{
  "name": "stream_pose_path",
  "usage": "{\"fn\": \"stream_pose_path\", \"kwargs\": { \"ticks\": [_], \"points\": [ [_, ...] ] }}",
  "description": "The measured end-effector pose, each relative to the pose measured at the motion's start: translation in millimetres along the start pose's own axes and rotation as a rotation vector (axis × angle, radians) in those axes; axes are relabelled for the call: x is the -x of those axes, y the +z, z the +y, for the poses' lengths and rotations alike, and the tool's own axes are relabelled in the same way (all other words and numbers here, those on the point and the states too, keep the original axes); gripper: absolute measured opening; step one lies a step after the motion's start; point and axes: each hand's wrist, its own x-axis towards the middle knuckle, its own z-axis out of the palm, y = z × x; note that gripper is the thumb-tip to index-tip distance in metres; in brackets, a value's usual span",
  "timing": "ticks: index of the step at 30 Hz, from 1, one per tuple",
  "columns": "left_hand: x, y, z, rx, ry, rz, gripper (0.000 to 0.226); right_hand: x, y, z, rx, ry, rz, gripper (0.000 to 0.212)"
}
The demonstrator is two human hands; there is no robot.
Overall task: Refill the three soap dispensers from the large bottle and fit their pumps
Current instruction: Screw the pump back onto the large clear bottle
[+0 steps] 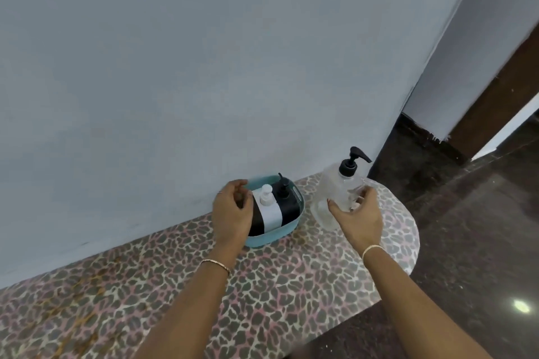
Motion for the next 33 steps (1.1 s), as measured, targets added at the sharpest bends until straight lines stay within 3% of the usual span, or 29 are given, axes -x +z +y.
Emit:
{"fn": "stream_pose_path", "kwargs": {
  "ticks": [8, 18, 25, 33],
  "points": [
    [-8.9, 9.5, -46.1, -0.149, -0.123, 0.112, 0.026, -58.4, 41.6, 13.1, 0.002, -0.011, -0.100, 0.054],
    [2.9, 16.8, -60.9, -0.212, -0.412, -0.076, 0.046, -74.0, 68.5, 25.8, 0.083, 0.043, -0.181, 0.059],
    [5.5, 25.1, -70.6, -0.217, -0.464, -0.119, 0.032, -73.1, 67.8, 26.0, 0.080, 0.102, -0.166, 0.059],
    [5.8, 27.4, -67.3, -0.202, -0.481, -0.107, 0.031, -69.6, 67.6, 25.8, 0.043, 0.155, -0.142, 0.065]
  ]
}}
